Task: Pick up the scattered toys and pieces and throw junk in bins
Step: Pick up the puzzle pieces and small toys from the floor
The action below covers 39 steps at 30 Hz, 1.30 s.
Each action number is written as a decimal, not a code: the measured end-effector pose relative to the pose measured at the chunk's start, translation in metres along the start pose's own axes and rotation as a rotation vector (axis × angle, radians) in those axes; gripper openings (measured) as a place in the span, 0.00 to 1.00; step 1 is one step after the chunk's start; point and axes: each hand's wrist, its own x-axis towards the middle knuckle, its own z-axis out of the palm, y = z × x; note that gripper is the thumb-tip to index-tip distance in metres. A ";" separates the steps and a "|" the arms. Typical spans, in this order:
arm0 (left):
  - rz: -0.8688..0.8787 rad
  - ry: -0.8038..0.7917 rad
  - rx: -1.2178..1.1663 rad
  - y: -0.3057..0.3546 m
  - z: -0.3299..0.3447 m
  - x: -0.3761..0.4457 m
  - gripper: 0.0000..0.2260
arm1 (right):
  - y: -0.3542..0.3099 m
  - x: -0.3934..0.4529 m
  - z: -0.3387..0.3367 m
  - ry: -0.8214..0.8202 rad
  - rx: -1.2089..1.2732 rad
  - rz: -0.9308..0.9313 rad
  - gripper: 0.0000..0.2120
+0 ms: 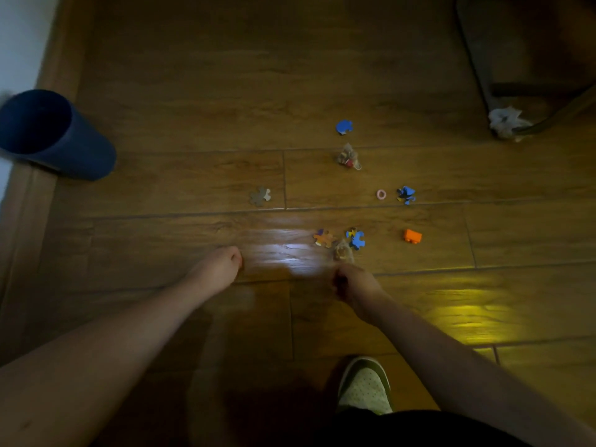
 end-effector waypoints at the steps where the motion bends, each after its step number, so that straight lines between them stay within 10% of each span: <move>1: -0.013 0.009 -0.029 0.005 -0.002 0.000 0.13 | 0.000 -0.002 -0.005 -0.038 0.103 0.010 0.14; 5: -0.010 0.051 -0.052 0.024 -0.002 0.000 0.11 | -0.014 0.002 -0.017 -0.028 0.151 -0.058 0.13; 10: -0.034 0.105 -0.091 0.032 0.005 -0.001 0.10 | -0.053 0.028 -0.011 0.214 -0.765 -0.368 0.11; 17: 0.057 0.082 -0.134 0.009 0.010 -0.006 0.12 | -0.076 0.072 0.029 0.166 -1.336 -0.512 0.15; 39: 0.088 0.002 -0.034 -0.018 0.038 0.005 0.02 | -0.063 0.066 0.020 0.314 -1.619 -0.492 0.24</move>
